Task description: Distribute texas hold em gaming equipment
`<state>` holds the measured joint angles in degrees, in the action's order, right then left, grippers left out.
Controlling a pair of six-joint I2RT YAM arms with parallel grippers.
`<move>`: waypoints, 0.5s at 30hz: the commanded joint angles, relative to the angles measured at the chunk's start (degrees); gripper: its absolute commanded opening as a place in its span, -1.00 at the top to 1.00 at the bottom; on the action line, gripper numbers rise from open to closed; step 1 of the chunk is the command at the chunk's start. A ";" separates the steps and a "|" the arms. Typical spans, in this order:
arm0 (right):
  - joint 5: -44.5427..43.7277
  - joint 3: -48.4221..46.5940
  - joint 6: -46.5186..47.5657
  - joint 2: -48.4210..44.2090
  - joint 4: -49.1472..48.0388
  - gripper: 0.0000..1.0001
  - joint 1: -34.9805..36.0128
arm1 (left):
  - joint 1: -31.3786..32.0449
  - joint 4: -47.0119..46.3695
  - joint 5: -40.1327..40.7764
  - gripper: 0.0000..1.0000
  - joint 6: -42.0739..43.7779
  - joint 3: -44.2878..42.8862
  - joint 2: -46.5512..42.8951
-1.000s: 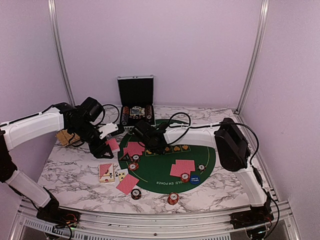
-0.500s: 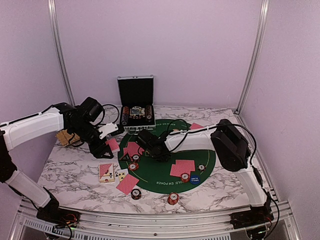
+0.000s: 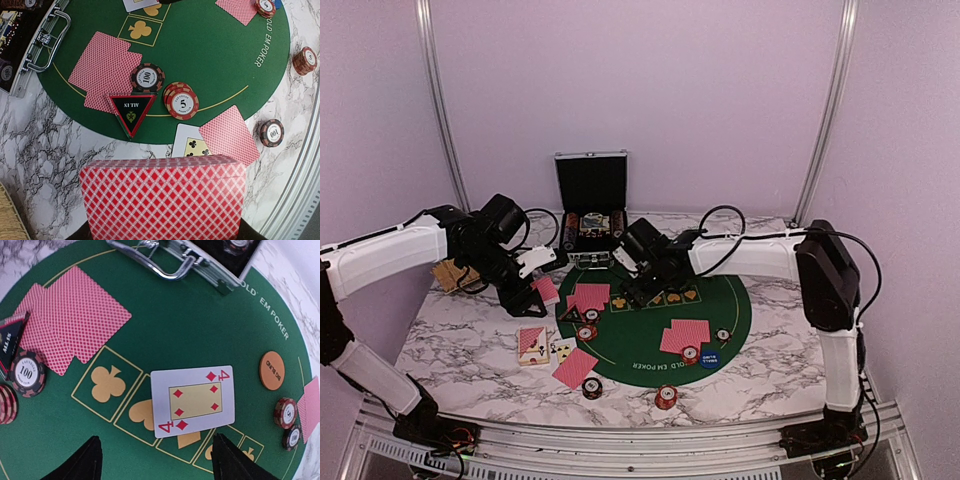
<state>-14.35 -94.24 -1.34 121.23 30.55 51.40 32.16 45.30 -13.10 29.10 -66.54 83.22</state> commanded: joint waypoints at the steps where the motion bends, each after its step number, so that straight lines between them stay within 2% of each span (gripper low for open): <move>1: 14.62 4.26 -9.74 -5.67 -5.55 -0.49 -7.90 | -0.43 1.32 -1.41 1.00 -0.10 -0.25 -1.37; 7: 29.85 13.09 -20.79 -7.58 -14.35 -0.33 -17.42 | -0.50 1.37 -1.41 1.00 -0.01 -0.25 -1.28; 15: 34.43 12.06 -23.95 -2.13 -15.28 -0.11 -19.66 | -0.43 1.39 -1.53 1.00 0.08 -0.42 -1.13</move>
<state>14.55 -81.01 -21.50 116.68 18.15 31.81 31.97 45.30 -13.45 29.12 -66.54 83.22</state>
